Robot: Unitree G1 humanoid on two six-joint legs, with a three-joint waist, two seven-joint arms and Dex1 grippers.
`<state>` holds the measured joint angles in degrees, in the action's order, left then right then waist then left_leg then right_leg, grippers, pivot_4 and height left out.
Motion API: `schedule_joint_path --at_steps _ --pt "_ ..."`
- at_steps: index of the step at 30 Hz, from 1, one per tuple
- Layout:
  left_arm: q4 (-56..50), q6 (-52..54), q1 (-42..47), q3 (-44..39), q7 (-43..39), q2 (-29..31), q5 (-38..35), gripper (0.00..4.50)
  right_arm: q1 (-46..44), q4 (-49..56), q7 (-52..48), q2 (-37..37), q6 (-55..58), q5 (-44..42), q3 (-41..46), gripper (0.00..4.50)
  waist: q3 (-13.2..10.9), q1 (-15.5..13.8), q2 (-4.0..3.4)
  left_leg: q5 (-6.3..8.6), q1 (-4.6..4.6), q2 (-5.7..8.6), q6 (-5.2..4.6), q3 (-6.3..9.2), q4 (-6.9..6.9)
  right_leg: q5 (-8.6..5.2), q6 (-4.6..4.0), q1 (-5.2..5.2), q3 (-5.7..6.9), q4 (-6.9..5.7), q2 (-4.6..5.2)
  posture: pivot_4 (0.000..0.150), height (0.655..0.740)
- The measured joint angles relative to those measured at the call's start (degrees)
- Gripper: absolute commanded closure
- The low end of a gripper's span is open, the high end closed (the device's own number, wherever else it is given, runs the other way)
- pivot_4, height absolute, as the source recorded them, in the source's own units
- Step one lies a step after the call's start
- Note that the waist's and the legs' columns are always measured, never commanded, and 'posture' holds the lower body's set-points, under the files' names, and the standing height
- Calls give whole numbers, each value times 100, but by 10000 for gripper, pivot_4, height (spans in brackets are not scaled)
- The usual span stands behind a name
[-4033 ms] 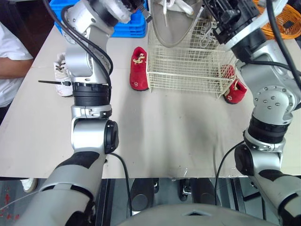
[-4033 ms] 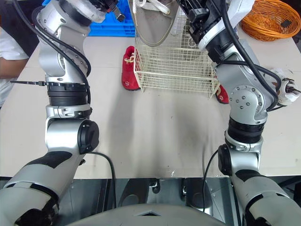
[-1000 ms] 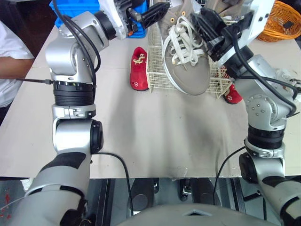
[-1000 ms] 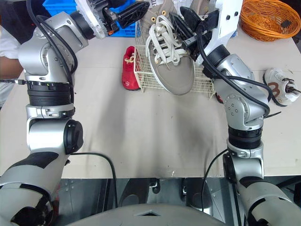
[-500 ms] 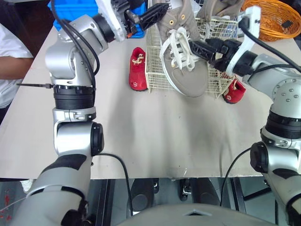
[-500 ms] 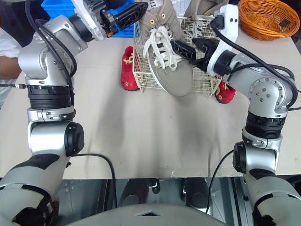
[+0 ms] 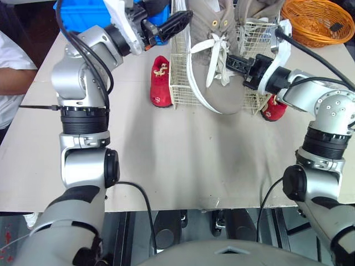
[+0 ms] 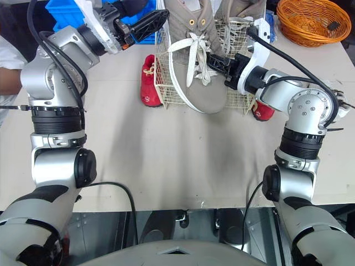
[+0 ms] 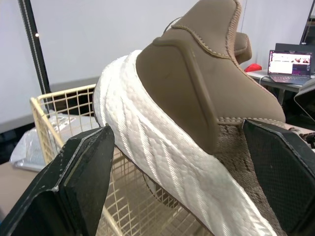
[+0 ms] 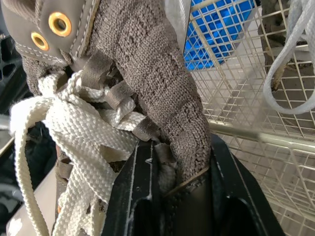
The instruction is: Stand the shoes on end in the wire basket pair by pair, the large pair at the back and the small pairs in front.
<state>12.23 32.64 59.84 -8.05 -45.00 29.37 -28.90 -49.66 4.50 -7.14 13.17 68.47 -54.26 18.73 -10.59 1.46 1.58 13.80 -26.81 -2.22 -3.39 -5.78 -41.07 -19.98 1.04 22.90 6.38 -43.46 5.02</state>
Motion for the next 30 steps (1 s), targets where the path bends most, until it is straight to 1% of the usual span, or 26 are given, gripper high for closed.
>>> schedule_joint_path --at_steps 5,7,10,14,15,16,18,22,25,28,30 --pt "-390 757 75 -375 -42 344 -569 0 0 710 91 85 -917 598 -240 42654 -7 -26 -11 0 -8 3 0 -1 10 0 0 11 -2 9 2 1500 6860" --pt "-565 1038 81 -485 -34 398 -803 0 -8 972 100 154 -1216 817 -352 43049 -6 -54 -10 0 -8 2 0 -1 17 0 0 11 -1 16 1 1500 6860" --pt "-680 1422 163 -591 136 359 -1166 0 21 1388 19 480 -1763 1558 -1022 43213 -7 -68 -11 0 -8 4 0 -2 17 0 0 11 -1 18 2 1500 6860" --pt "-681 1593 388 -698 466 246 -1310 0 124 1680 -189 937 -2674 2770 -1993 43458 -6 -66 -10 0 -8 4 0 -4 17 0 1 10 -4 21 1 1500 6860" --pt "-680 1634 442 -716 585 178 -1345 0 173 1676 -176 1006 -3026 3261 -2239 43458 -6 -69 -10 0 -8 4 1 -4 16 0 1 10 -4 21 1 1500 6860" --pt "-681 1647 455 -716 618 161 -1351 0 180 1675 -178 1024 -3092 3366 -2297 43458 -6 -69 -10 0 -8 4 1 -4 16 0 1 10 -3 21 1 1500 6860" --pt "-677 1720 504 -725 842 21 -1380 0 286 1671 -177 1059 -3545 3943 -2643 43458 -6 -69 -10 0 -8 4 1 -4 17 0 1 11 -3 21 1 1500 6860" --pt "-677 1797 516 -727 1148 -129 -1391 0 356 1542 -115 898 -3959 4562 -2812 43458 -6 -67 -10 -1 -8 4 1 -5 16 0 1 10 -3 21 1 1500 6860" --pt "-677 1811 516 -737 1293 -181 -1398 0 376 1494 -120 826 -4136 4872 -2897 43458 -6 -69 -10 -1 -8 4 1 -4 15 0 1 10 -3 20 1 1500 6860" --pt "-659 1808 518 -783 1470 -250 -1391 8492 415 1431 -127 662 -4244 5042 -2896 43461 -6 -70 -10 -1 -8 4 1 -4 13 0 1 10 -3 20 1 1500 6860" --pt "-604 1807 519 -853 1607 -297 -1390 17815 432 1423 -144 606 -4307 5112 -2896 43461 -6 -70 -10 -1 -8 4 1 -4 13 0 1 10 -2 20 1 1500 6860"
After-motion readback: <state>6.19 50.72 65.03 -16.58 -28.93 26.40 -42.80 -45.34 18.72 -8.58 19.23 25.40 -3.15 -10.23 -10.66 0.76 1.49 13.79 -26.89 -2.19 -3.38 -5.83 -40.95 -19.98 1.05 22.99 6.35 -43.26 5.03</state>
